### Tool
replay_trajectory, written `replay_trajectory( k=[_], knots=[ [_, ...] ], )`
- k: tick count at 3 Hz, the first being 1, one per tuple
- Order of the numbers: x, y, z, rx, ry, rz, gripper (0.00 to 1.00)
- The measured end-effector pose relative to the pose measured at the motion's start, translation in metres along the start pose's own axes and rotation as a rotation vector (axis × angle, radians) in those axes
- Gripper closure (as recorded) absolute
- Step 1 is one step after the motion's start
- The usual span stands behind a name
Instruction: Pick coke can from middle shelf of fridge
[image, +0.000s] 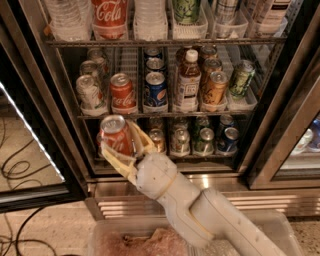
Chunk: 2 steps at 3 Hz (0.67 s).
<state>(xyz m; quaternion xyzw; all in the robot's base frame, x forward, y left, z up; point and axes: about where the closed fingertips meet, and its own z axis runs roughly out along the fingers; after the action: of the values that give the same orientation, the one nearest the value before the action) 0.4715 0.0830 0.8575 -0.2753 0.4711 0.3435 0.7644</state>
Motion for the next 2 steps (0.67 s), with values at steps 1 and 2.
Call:
replay_trajectory(
  k=[1,2],
  knots=[
    [-0.001,0.031,-0.036,0.082,0.020,-0.020,1.00],
    [0.022,0.071,-0.044,0.064,0.089,-0.032,1.00]
  ],
)
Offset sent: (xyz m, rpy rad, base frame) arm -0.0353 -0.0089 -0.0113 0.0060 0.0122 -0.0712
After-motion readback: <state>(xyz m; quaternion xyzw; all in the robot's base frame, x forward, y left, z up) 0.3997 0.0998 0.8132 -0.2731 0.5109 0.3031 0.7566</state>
